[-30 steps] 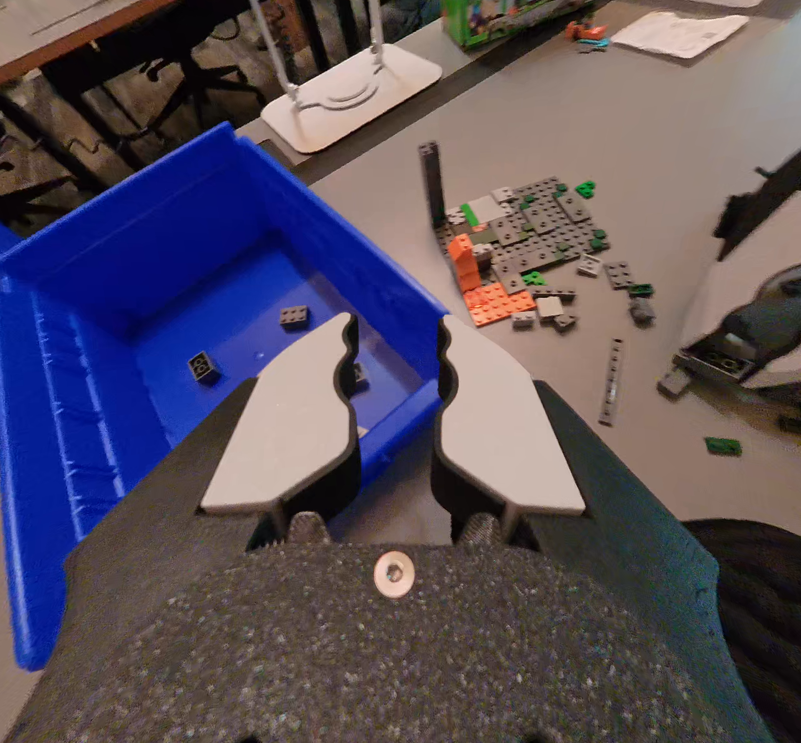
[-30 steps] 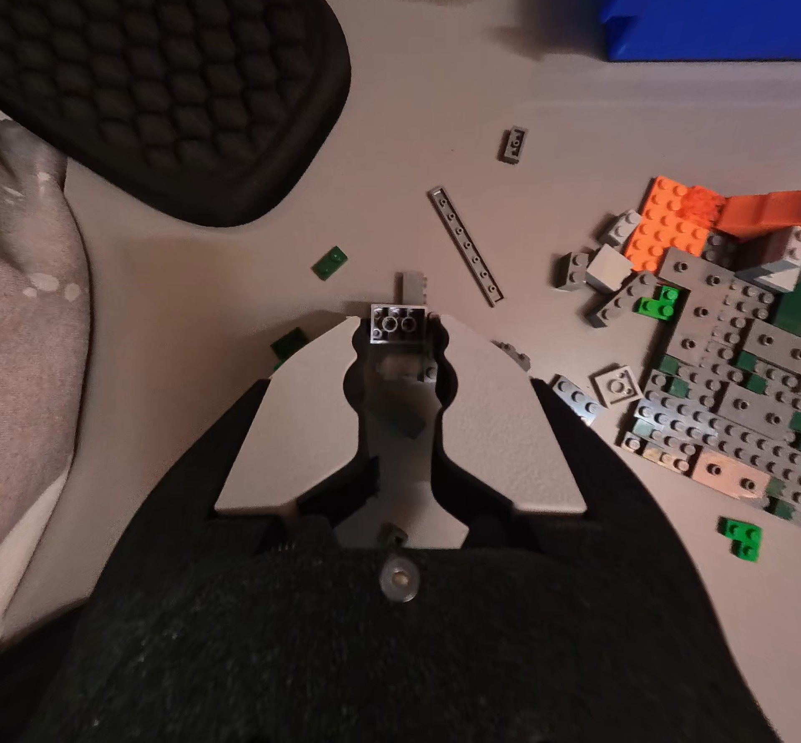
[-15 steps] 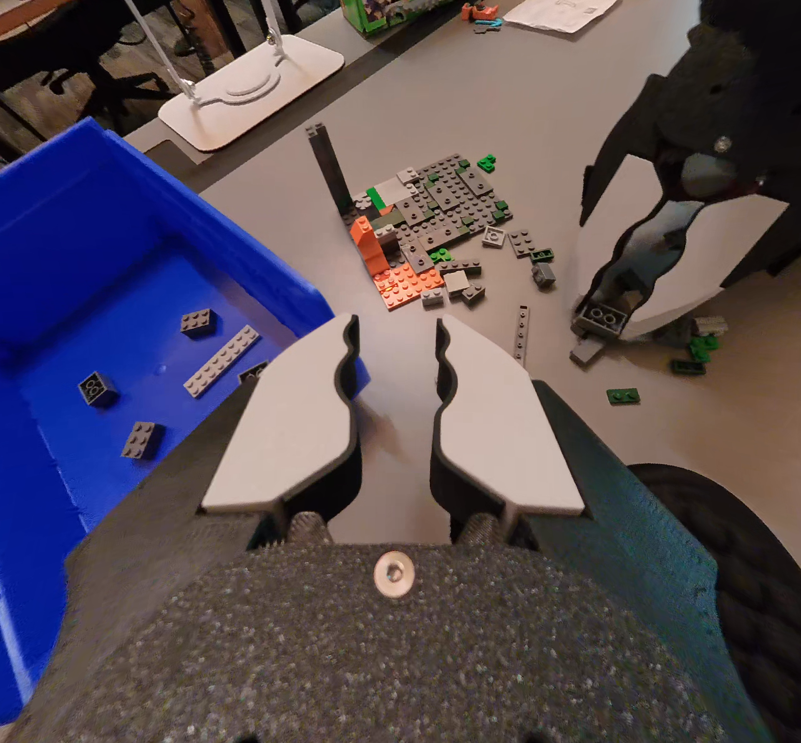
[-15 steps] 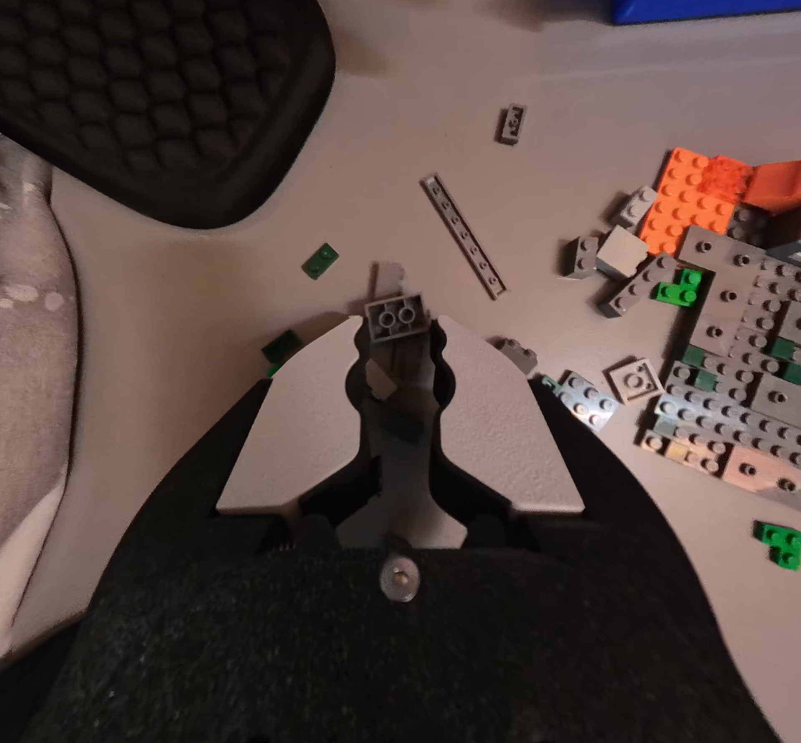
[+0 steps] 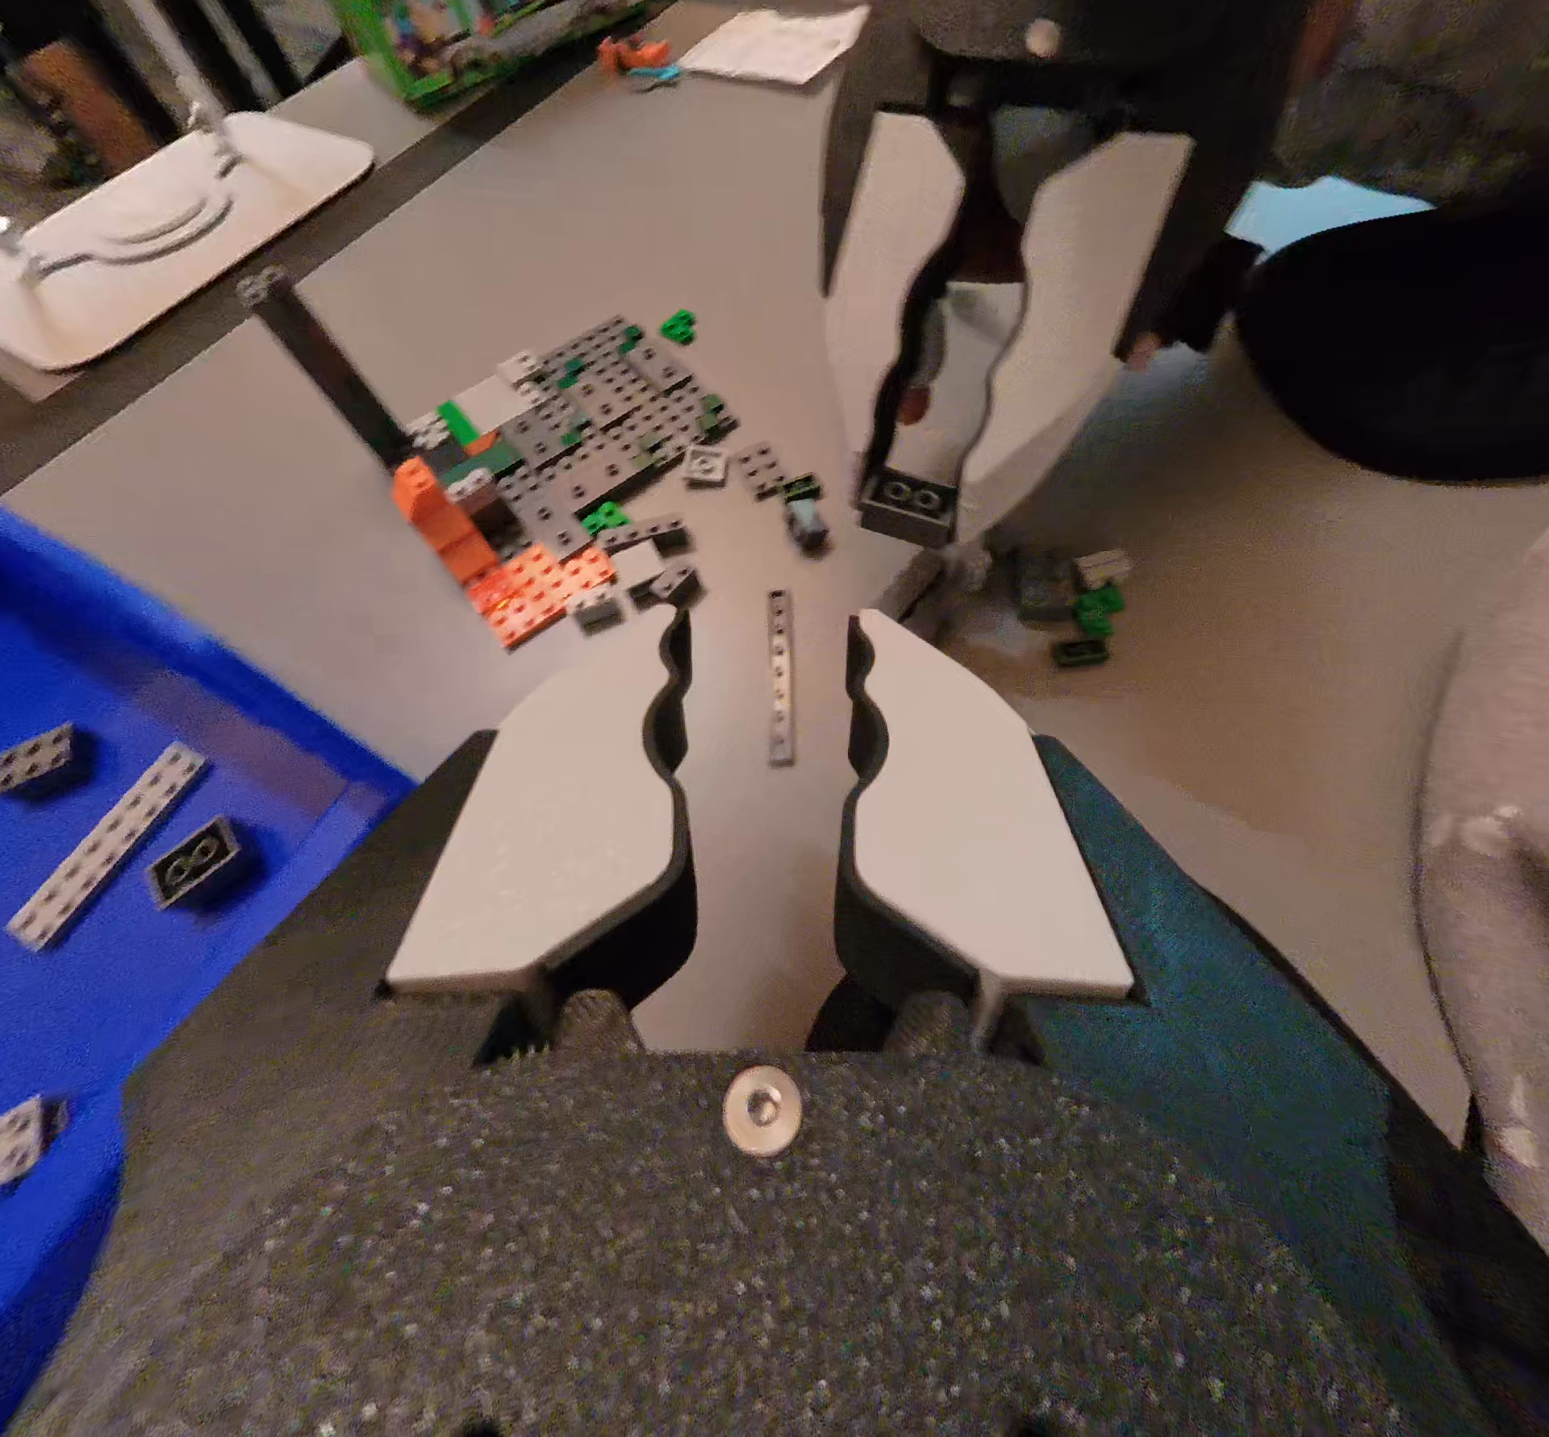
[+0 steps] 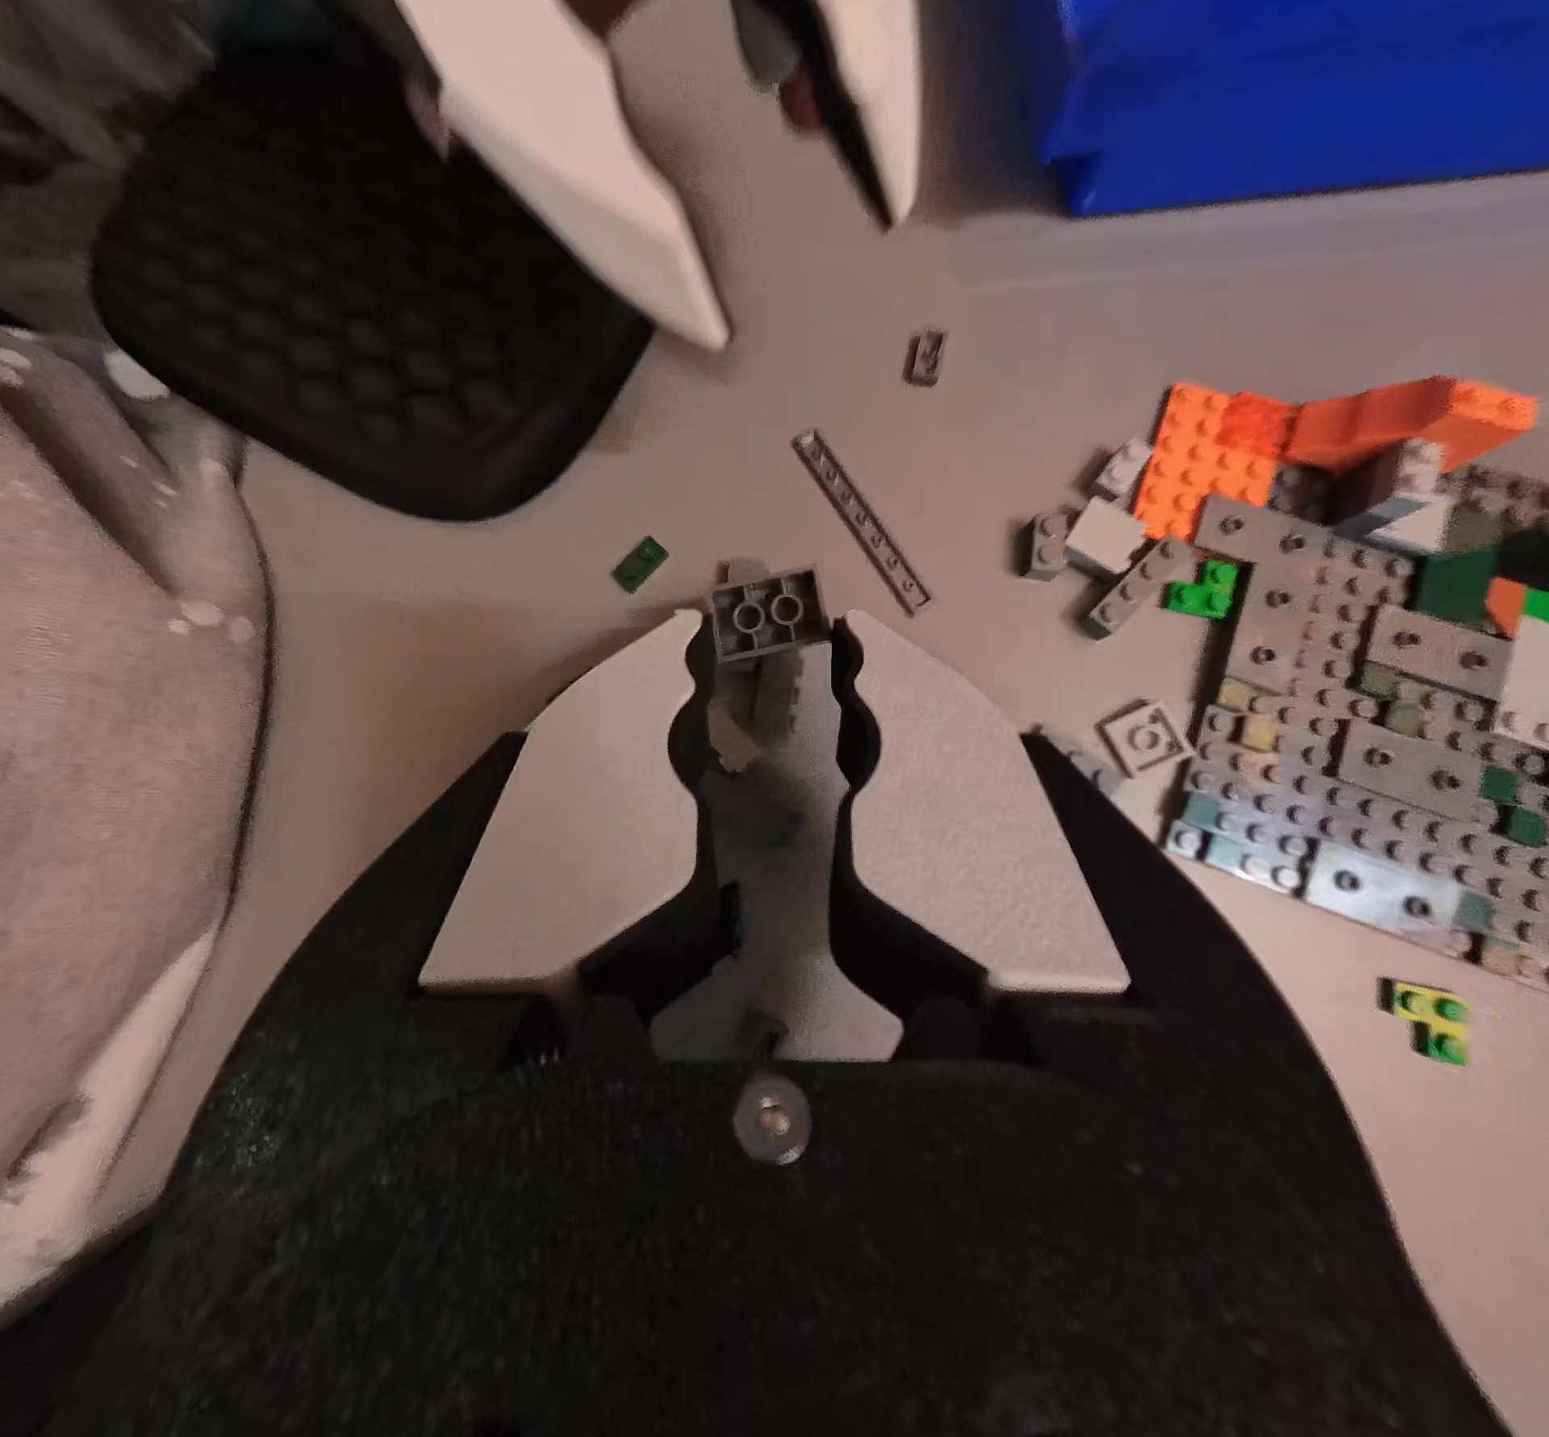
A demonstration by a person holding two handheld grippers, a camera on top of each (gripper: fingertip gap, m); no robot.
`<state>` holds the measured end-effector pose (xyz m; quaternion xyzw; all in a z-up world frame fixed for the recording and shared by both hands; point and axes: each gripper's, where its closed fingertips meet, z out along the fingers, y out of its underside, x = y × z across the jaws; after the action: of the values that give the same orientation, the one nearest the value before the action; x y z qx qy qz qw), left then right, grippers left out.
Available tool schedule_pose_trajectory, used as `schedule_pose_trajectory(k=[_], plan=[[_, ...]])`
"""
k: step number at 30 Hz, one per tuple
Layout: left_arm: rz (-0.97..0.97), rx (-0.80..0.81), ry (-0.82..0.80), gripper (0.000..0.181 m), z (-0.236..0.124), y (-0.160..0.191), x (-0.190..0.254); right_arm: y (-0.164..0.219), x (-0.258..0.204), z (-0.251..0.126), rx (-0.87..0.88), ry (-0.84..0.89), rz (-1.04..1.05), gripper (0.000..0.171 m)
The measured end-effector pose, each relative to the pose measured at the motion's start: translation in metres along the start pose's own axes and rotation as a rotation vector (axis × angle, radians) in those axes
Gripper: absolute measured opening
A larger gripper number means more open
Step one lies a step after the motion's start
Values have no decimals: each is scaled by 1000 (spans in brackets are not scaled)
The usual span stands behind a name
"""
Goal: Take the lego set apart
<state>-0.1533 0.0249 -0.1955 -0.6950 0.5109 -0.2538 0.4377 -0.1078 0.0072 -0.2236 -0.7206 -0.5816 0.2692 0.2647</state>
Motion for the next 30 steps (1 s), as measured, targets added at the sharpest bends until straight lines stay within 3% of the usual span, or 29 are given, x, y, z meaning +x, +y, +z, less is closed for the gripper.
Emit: schedule_pose_trajectory(k=[8, 18, 22, 30], plan=[[320, 126, 6, 34, 10, -29, 40, -32, -17, -20, 157, -218, 140, 26], [510, 134, -2, 24, 12, -29, 56, -26, -34, -17, 154, -428, 225, 26], [500, 144, 11, 21, 13, -28, 56, -25, -36, -17, 154, -488, 252, 26], [329, 190, -48, 8, -2, -34, 26, -33, -20, -29, 262, -446, 307, 28]])
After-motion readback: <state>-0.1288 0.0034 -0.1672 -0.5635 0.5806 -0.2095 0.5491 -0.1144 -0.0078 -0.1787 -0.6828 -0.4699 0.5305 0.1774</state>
